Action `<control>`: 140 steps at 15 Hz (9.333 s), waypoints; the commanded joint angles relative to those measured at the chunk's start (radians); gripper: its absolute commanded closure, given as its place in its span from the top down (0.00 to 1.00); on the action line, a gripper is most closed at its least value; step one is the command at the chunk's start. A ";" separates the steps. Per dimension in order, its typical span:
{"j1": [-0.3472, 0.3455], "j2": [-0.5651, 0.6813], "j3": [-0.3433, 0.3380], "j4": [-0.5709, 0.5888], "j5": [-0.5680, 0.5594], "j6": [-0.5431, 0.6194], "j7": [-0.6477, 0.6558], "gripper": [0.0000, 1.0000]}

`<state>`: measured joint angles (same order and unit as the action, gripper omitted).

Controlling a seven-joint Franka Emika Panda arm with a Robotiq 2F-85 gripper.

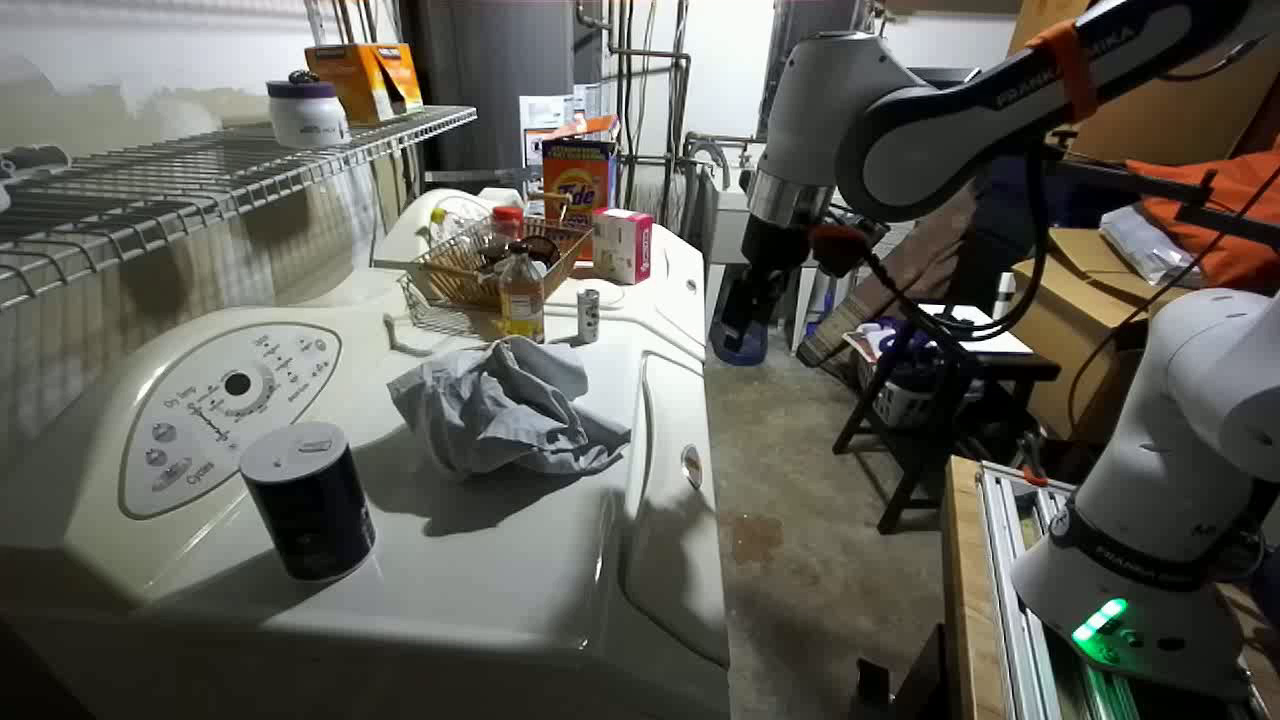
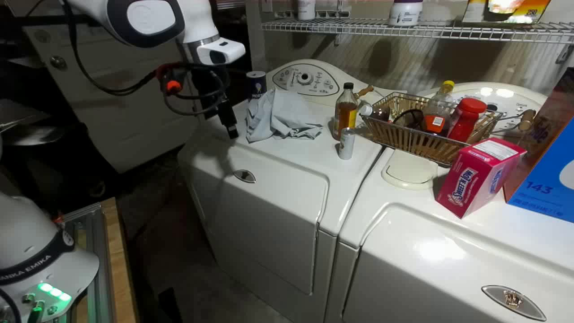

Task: Open the washing machine on the left.

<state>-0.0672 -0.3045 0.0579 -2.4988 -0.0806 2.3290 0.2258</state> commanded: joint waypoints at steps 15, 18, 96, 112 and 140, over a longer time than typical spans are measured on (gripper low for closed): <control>-0.122 0.241 0.157 0.183 -0.216 0.014 0.611 1.00; -0.142 0.345 0.165 0.268 -0.362 -0.010 0.848 1.00; 0.057 0.675 -0.198 0.419 0.190 0.128 0.434 1.00; 0.091 0.762 -0.215 0.482 0.101 0.100 0.494 1.00; -0.044 0.675 -0.128 0.492 0.396 -0.110 0.011 1.00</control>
<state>-0.0912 0.4024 -0.0970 -1.9854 0.2508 2.2140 0.2914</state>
